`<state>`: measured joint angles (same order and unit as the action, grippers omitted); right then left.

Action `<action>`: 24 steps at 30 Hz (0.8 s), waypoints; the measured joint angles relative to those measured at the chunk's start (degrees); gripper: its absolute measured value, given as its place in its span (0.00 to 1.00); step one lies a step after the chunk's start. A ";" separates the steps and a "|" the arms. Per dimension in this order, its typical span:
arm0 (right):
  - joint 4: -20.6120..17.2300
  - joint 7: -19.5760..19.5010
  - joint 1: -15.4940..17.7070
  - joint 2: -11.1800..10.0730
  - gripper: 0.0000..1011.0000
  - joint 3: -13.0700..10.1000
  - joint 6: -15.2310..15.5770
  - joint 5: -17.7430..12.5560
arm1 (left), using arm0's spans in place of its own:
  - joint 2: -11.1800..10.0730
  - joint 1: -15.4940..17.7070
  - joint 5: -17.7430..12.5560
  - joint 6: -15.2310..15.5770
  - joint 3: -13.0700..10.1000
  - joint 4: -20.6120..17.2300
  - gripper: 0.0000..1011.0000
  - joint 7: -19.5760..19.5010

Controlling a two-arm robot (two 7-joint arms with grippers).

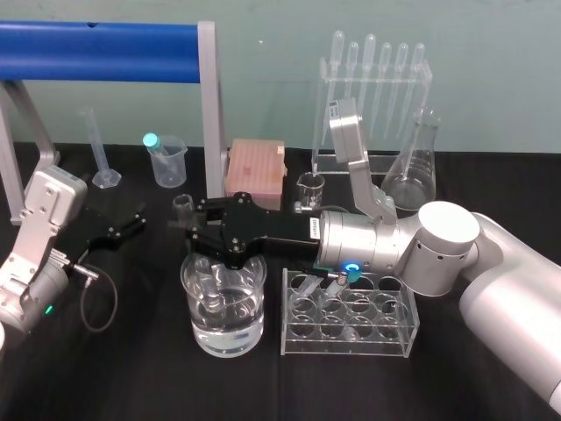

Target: Hold the test tube with one hand and immerse one end into the beaker, then return it to the test tube rack.

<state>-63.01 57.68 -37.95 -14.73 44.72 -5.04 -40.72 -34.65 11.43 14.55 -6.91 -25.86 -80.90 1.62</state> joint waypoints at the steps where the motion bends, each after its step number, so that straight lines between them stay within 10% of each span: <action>1: 0.00 0.00 0.00 0.00 0.22 0.00 0.00 0.00 | 0.00 0.00 0.00 0.00 0.00 0.00 0.99 0.00; 24: -0.15 0.10 0.11 -0.04 0.22 -0.26 -0.07 -0.16 | 0.00 0.00 0.00 0.00 0.00 0.00 0.99 0.00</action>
<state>-63.15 57.77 -37.84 -14.77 44.47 -5.11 -40.89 -34.65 11.43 14.55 -6.91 -25.86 -80.90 1.62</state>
